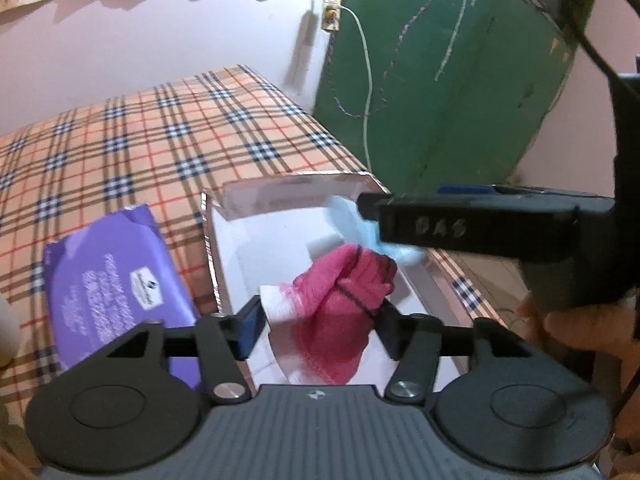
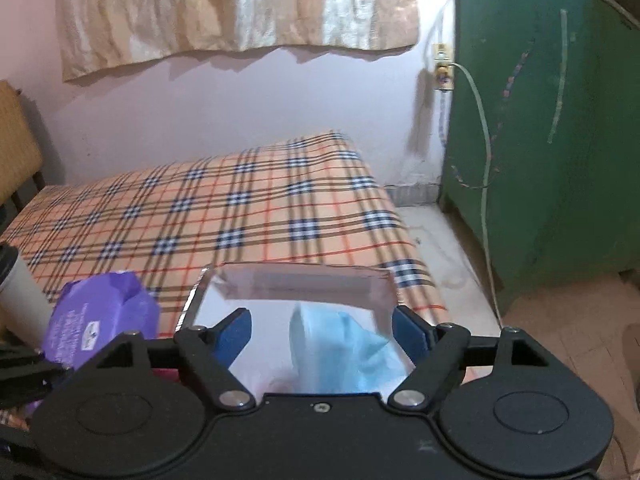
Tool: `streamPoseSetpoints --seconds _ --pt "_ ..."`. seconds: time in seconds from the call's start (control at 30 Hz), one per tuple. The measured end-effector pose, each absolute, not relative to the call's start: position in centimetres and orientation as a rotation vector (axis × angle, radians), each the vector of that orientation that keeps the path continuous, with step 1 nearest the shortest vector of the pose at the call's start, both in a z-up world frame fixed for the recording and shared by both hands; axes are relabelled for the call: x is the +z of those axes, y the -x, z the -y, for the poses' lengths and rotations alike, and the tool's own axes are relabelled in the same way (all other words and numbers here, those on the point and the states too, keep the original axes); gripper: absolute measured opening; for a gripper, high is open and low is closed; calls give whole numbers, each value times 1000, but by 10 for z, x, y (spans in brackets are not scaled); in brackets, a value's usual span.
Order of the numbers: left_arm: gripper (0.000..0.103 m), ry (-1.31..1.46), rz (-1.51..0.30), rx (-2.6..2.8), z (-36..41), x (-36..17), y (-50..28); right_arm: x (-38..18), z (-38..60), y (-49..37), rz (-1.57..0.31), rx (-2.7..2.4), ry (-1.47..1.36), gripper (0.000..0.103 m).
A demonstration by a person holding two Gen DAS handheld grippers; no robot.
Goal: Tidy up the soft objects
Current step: 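Carry the pink towel and blue mask with both tools to the white tray, then open both tools to drop the towel and mask into the white tray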
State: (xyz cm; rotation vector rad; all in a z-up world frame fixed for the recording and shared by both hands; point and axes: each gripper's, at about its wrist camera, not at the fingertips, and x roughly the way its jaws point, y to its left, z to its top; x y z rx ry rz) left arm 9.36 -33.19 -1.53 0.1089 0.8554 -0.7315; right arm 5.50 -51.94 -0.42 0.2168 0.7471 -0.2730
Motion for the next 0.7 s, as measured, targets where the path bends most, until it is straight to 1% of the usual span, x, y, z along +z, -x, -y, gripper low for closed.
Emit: streamPoseSetpoints --seconds 0.03,0.17,0.23,0.3,0.4,0.7 --pt "71 -113 -862 -737 332 -17 -93 -4 522 -50 -741 -278 -234 91" --pt "75 -118 -872 -743 326 -19 -89 -7 528 -23 -710 -259 -299 91" --pt "82 -119 -870 -745 323 -17 -88 -14 527 -9 -694 -205 -319 91" --pt "85 -122 -863 -746 319 -15 -85 -22 523 -1 -694 -183 -328 91" --pt "94 -124 -864 -757 313 -12 -81 -39 516 4 -701 -152 -335 91" --pt "94 -106 -805 -735 271 7 -65 -69 515 -16 -725 -104 -296 91"
